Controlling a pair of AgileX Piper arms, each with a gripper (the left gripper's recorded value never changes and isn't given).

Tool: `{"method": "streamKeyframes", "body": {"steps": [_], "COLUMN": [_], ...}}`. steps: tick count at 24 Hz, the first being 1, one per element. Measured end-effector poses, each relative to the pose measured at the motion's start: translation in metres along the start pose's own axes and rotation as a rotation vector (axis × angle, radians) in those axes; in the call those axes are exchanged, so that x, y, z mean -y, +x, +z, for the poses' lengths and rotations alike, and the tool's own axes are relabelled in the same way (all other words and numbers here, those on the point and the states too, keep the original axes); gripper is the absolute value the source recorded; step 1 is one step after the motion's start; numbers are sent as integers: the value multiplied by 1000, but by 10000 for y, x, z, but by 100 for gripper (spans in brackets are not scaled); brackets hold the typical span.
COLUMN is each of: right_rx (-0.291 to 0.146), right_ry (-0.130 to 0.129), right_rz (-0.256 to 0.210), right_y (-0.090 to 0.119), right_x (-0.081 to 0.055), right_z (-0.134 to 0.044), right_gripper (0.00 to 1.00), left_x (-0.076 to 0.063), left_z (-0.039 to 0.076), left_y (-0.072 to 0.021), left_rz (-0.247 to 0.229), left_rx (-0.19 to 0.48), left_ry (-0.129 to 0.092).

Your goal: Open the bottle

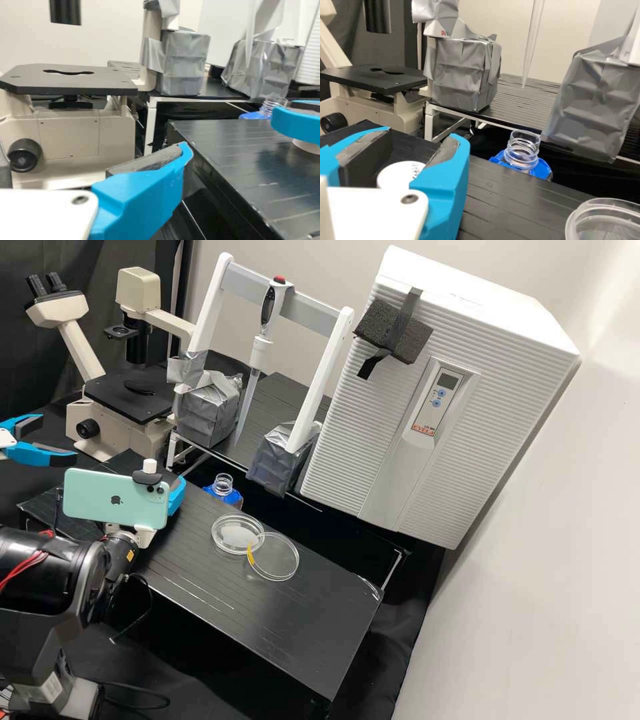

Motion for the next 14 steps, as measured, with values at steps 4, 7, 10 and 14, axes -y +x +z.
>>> {"method": "streamKeyframes", "body": {"steps": [4,7,10,14], "right_rx": [-17,-19,-31,-22], "right_ry": [-30,-51,-33,-3], "right_rz": [73,164,191,213], "right_y": [-71,-134,-224,-251], "right_x": [-42,-129,-175,-206], "right_z": [-65,-149,-137,-101], "right_gripper": [100,100,100,100], "left_x": [-10,0,11,5], "left_z": [-17,10,38,48], "left_y": [3,6,9,7], "left_rz": [21,21,17,26], "left_rx": [-46,-47,-38,-51], "left_ry": [27,55,83,97]}}
